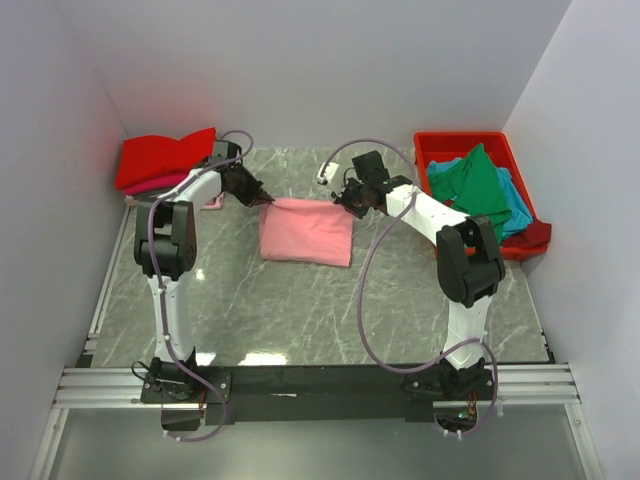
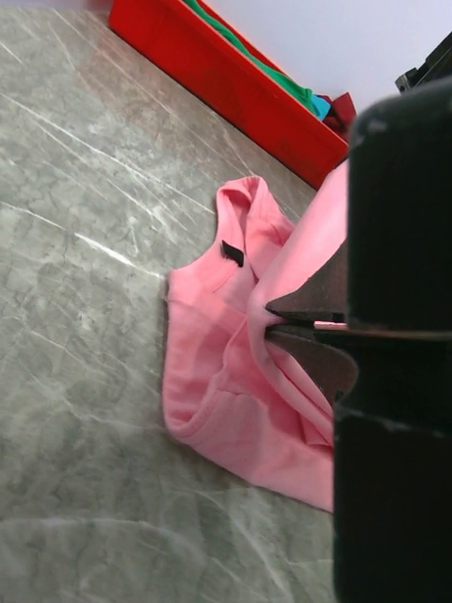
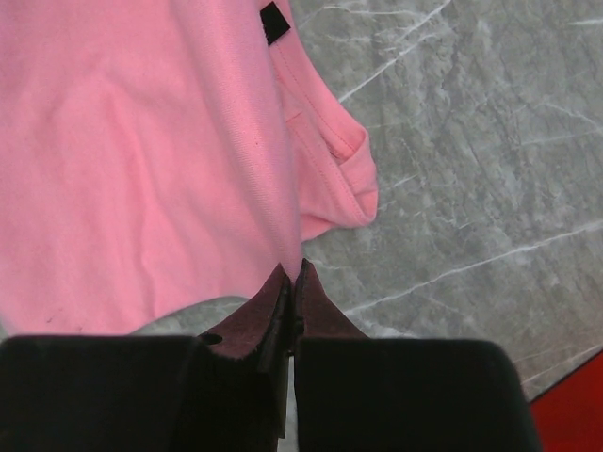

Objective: Fold and stack the t-shirts
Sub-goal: Fold the tshirt

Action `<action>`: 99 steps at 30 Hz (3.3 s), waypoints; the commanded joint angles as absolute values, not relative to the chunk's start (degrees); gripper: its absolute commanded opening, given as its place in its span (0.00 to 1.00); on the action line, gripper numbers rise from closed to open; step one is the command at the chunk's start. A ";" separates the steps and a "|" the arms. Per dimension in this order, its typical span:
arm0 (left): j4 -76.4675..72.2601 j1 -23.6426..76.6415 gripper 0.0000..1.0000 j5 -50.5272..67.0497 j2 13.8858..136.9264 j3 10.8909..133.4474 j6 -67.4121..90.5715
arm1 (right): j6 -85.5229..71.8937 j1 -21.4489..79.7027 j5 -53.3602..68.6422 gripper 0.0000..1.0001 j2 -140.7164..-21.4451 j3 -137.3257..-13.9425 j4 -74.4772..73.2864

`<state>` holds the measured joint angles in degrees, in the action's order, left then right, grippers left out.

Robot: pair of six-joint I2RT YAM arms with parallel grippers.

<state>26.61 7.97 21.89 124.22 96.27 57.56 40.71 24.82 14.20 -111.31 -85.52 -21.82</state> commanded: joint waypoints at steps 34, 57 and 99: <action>26.71 9.04 0.73 15.13 99.31 73.91 26.55 | 24.61 16.70 45.53 0.62 -101.00 -85.26 -35.33; 39.55 18.19 0.77 2.63 127.43 100.19 17.67 | 24.17 16.44 48.69 0.62 -94.66 -76.73 -33.05; 22.58 3.26 0.00 37.79 106.52 94.30 17.66 | 25.31 13.45 52.03 0.61 -93.96 -76.90 -35.07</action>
